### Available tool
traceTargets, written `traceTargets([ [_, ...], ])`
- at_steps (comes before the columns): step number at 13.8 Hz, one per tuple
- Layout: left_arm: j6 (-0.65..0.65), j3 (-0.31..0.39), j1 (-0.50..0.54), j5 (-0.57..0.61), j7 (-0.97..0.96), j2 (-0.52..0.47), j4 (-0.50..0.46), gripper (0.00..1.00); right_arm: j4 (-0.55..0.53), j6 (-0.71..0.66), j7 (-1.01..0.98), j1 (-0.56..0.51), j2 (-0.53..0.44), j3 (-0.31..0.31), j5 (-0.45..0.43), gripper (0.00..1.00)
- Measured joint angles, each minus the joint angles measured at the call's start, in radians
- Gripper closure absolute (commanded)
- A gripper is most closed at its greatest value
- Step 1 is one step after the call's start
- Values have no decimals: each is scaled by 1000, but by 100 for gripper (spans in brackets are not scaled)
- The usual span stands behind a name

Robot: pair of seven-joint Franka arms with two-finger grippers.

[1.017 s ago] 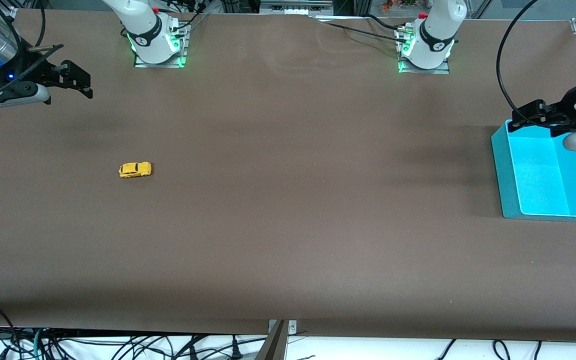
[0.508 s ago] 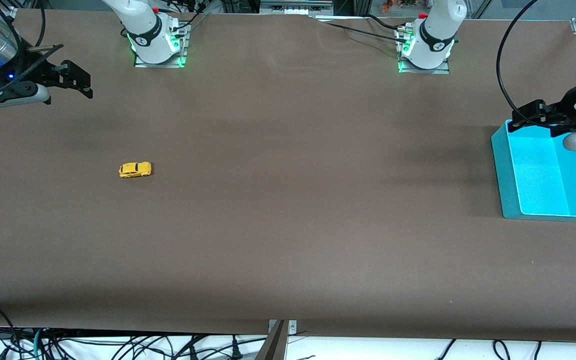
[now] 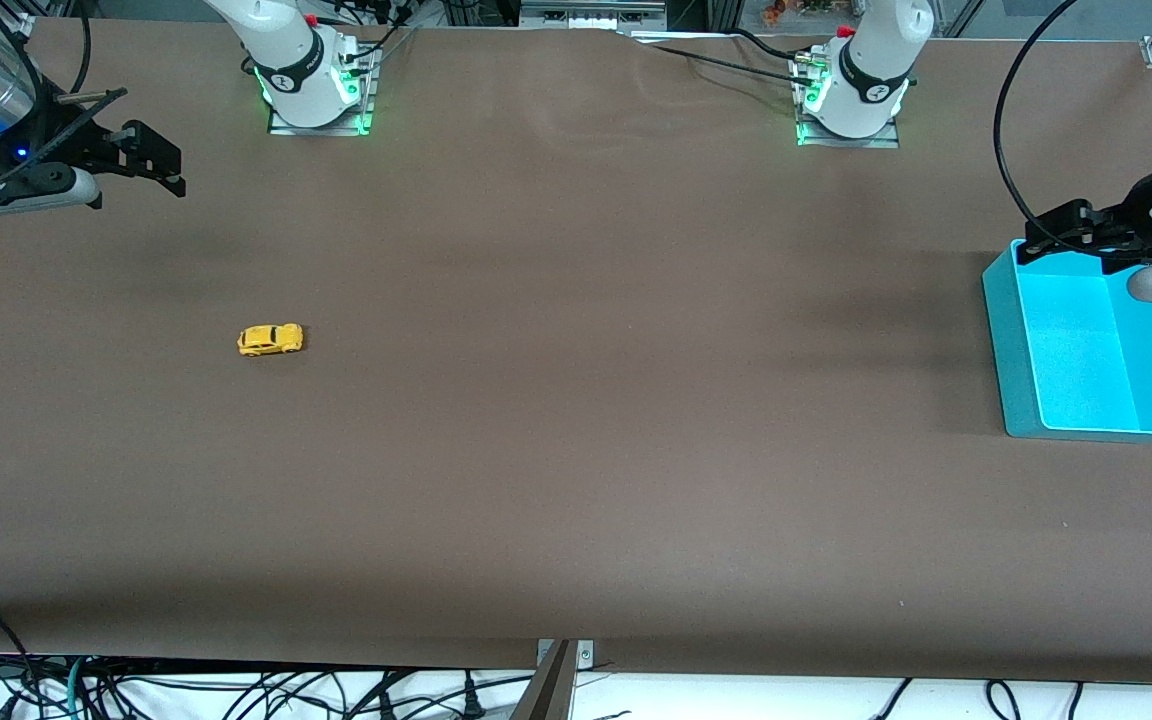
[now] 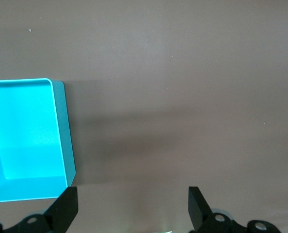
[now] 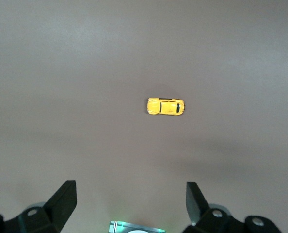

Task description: Wind and store yellow beetle car

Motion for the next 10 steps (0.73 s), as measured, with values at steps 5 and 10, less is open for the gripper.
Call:
traceTargets([
  [5,0,0,0,0,0,0,0,0,-7,0,-1,0,1,0,0,0],
  [10,0,-1,-2,0,0,4,0,0,-83,88,-268,1,60,2,-1,0],
])
